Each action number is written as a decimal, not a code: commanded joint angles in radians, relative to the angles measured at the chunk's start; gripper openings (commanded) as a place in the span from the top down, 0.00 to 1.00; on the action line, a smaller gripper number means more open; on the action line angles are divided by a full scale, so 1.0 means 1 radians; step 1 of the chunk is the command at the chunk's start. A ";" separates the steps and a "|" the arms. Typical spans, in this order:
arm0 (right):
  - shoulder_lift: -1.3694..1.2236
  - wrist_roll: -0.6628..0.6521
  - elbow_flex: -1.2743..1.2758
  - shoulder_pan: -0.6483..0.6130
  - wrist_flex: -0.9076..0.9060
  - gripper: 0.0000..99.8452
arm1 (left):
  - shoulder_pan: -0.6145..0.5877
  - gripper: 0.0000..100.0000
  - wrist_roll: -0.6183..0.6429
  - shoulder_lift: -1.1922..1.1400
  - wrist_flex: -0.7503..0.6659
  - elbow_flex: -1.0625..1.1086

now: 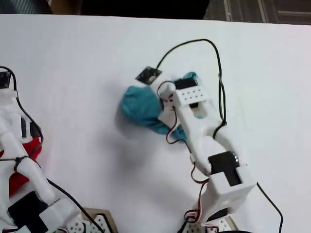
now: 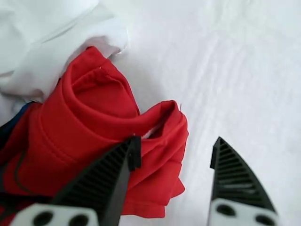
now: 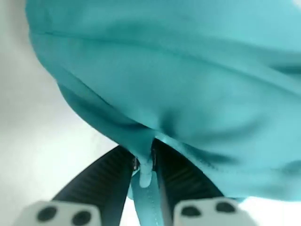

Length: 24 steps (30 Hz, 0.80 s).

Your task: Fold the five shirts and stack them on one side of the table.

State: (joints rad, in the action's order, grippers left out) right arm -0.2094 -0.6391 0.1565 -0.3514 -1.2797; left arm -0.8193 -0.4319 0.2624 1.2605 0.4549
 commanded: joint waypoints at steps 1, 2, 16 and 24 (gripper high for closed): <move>0.004 0.003 -0.080 0.010 -0.039 0.98 | -0.002 0.74 -0.009 0.046 0.000 -0.041; 0.004 0.003 -0.097 0.007 -0.051 0.98 | -0.002 0.74 -0.009 0.046 0.000 -0.041; -0.019 0.026 -0.290 0.005 -0.090 0.89 | -0.002 0.74 -0.009 0.044 0.000 -0.041; -0.077 0.074 -0.347 0.013 -0.091 0.82 | -0.002 0.74 -0.009 0.044 0.000 -0.041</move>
State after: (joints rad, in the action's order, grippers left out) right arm -0.2846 -0.5731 -0.1335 -0.3514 -1.3840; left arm -0.8193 -0.4319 0.2624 1.2605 0.4549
